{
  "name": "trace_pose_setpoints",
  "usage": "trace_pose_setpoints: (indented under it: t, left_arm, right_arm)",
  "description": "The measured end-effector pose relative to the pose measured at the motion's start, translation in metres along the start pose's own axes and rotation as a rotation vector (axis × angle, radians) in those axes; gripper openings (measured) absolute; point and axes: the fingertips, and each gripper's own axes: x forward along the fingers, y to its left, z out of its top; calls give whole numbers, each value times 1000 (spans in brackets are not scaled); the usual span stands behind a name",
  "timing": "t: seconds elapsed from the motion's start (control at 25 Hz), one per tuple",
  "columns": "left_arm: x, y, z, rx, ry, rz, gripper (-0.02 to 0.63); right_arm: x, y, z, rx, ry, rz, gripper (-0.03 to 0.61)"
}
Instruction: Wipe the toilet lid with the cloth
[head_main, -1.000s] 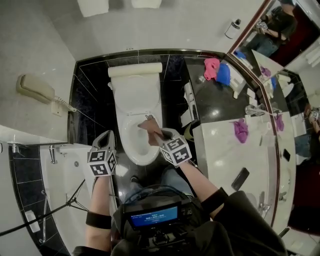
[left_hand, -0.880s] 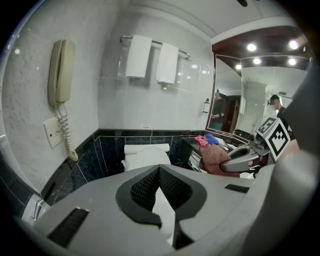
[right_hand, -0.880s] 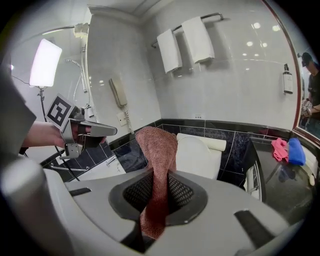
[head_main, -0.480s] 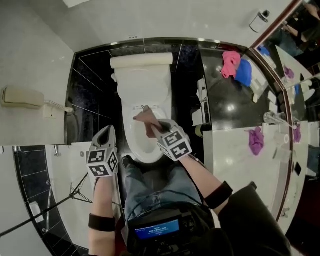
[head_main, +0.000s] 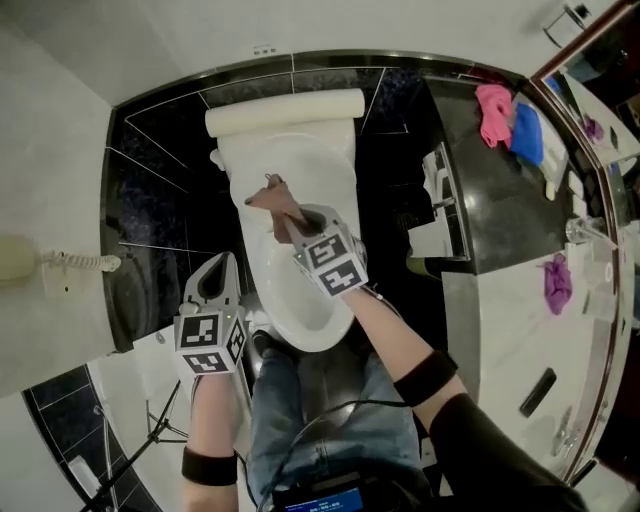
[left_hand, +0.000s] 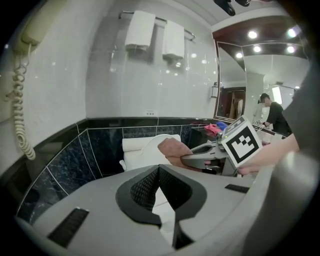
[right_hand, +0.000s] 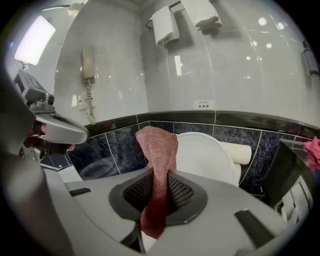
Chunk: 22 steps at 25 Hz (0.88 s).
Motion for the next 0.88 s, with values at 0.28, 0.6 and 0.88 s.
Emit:
trace_pose_setpoints:
  t: [0.28, 0.6, 0.88]
  left_arm:
    - [41, 44, -20, -23, -15, 14, 0]
    - [50, 51, -34, -27, 17, 14, 0]
    - [60, 42, -34, -19, 37, -2, 0]
  right_arm:
    - [108, -8, 21, -124, -61, -46, 69]
    - [146, -48, 32, -51, -94, -135, 69]
    - [104, -100, 34, 16, -138, -218, 69]
